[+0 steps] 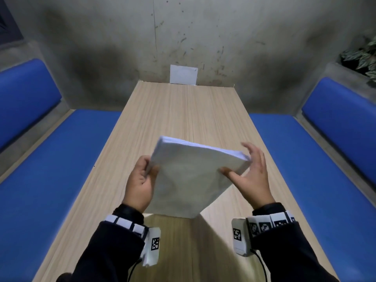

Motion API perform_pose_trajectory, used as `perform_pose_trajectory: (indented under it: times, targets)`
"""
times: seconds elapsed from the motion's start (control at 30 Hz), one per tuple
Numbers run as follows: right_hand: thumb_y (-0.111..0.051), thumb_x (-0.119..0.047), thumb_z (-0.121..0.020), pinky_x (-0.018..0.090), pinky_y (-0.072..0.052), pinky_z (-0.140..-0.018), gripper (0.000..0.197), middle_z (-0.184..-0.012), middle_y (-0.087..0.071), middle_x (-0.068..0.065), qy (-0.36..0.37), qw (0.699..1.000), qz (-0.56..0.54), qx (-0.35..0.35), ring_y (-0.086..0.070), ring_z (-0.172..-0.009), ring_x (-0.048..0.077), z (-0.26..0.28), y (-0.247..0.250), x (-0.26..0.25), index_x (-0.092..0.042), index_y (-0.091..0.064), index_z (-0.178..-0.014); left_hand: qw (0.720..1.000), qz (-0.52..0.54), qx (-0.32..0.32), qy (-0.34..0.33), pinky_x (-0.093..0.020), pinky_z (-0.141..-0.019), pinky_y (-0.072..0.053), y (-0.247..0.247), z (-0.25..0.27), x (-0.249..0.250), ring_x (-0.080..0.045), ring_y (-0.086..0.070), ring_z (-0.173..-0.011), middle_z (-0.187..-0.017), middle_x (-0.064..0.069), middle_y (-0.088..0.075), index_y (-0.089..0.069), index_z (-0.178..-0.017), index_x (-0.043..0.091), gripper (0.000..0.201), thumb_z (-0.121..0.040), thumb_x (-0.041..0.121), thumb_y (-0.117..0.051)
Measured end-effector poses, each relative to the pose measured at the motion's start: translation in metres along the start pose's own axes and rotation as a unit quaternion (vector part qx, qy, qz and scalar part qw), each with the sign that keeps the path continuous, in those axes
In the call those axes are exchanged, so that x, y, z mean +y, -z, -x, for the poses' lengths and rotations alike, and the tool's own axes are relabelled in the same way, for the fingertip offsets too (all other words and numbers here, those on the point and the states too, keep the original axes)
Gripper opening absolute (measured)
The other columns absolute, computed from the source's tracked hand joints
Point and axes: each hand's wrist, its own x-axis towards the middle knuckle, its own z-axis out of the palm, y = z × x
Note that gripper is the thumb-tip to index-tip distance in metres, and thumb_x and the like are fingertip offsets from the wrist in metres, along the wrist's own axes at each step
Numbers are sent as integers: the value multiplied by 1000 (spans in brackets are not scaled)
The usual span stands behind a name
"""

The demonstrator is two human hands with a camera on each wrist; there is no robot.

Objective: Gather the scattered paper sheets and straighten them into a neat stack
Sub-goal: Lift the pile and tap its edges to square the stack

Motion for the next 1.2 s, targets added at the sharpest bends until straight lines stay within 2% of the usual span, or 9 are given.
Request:
perform_pose_trajectory:
  times: [0.1,0.2,0.3,0.4,0.57,0.9,1.0,1.1,1.2]
  targets:
    - [-85,-24,-67,34,-29,-112,94,-146,-44,-10,-107,961,-208,-147,-39,-136,9,-1,3,18,-28,-31,-143,997,78,12,26,-16,-56,-51,7,4,2,1,-58,-62,-75,10,-61,-50,-81,27,3,-81,30,-51]
    - [-69,3,-82,26,-54,-83,43,-104,-73,-6,-105,930,-320,-147,-68,-96,5,1,-9,12,-22,-57,-115,996,86,6,15,-19,-63,-50,5,5,7,-3,-55,-72,-84,5,-55,-49,-82,29,8,-78,36,-50]
    - [-56,12,-89,12,-55,-63,34,-80,-75,-12,-97,933,-339,-68,-69,-73,-4,6,-22,10,-21,-61,-98,999,50,17,-5,-13,-64,-50,5,7,2,8,-53,-72,-85,21,-54,-46,-87,33,6,-82,35,-43]
    - [-56,7,-91,16,-54,-67,31,-88,-70,-8,-121,941,-310,-61,-67,-73,-8,21,-41,22,-17,-57,-110,999,26,18,39,-11,-64,-48,1,19,-16,19,-53,-72,-81,39,-53,-44,-98,32,31,-72,50,-44]
    - [-53,4,-93,32,-44,-86,40,-107,-62,-3,-171,944,-265,-98,-58,-100,17,37,-67,44,-22,-47,-124,991,26,26,131,-16,-70,-40,-8,40,-43,13,-53,-80,-92,21,-51,-39,-98,38,24,-74,36,-43]
    - [-62,-3,-76,16,-46,-77,49,-109,-58,-6,-171,938,-261,-153,-56,-102,9,40,-65,58,-36,-47,-108,986,16,-8,168,-27,-80,-44,-6,42,-55,-1,-54,-96,-103,13,-56,-38,-124,23,71,-60,47,-56]
    - [-56,6,-75,16,-47,-77,57,-115,-56,3,-179,942,-246,-142,-54,-112,21,40,-68,70,-29,-42,-119,984,-4,-16,177,-30,-88,-45,-2,42,-61,4,-54,-97,-107,14,-54,-39,-124,23,62,-67,34,-59]
    - [-50,9,-78,16,-52,-74,62,-114,-59,0,-166,942,-251,-146,-60,-102,5,37,-67,74,-30,-43,-126,985,18,-22,173,-30,-88,-45,-2,40,-62,10,-59,-88,-104,13,-56,-38,-125,20,61,-68,27,-58]
    - [-37,21,-85,6,-54,-68,61,-109,-60,-3,-167,940,-255,-152,-61,-97,-1,38,-69,74,-19,-42,-131,982,22,-11,188,-33,-89,-45,-4,36,-67,-8,-59,-99,-103,8,-57,-37,-123,20,59,-68,28,-56]
